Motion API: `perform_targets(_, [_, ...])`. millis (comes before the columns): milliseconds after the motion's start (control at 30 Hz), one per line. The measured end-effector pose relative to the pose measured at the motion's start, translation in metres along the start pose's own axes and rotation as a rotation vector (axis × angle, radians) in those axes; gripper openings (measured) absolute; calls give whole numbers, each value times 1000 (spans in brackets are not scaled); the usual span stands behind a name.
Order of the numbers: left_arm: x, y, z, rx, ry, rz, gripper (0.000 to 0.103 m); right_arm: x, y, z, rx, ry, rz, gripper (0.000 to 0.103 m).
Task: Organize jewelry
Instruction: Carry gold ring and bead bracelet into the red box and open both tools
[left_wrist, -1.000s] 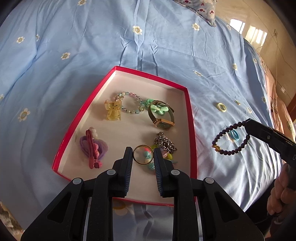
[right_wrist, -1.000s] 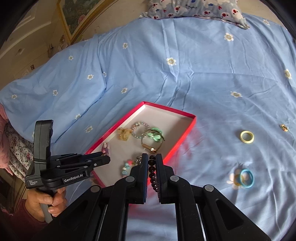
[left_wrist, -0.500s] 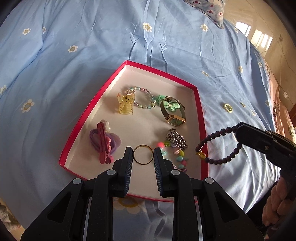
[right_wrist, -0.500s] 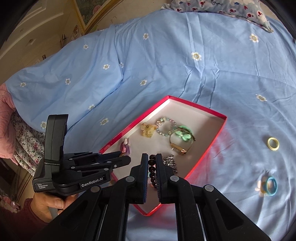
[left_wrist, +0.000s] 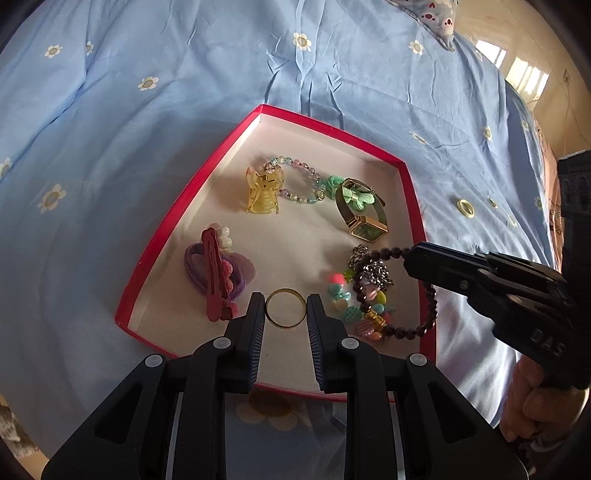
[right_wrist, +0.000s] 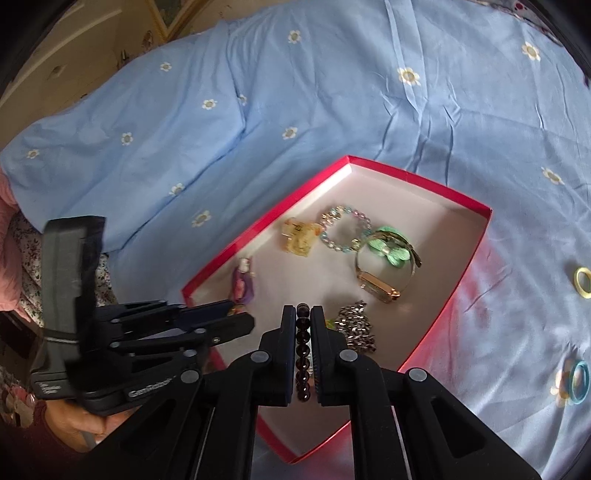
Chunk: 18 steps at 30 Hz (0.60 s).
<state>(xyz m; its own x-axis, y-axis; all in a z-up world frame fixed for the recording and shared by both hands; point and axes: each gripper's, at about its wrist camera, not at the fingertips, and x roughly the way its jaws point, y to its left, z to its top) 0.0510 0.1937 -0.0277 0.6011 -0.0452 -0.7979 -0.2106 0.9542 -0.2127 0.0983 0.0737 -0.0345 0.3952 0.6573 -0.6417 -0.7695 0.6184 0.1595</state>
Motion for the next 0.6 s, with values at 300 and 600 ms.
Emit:
perform_targets(300, [17,-3,3,17,32,26,21,22,-30,-2,51,41,-49,7])
perform_targets(600, [27,-4,4,26,51,38,21,36,-39,-4,57,67,-66,8])
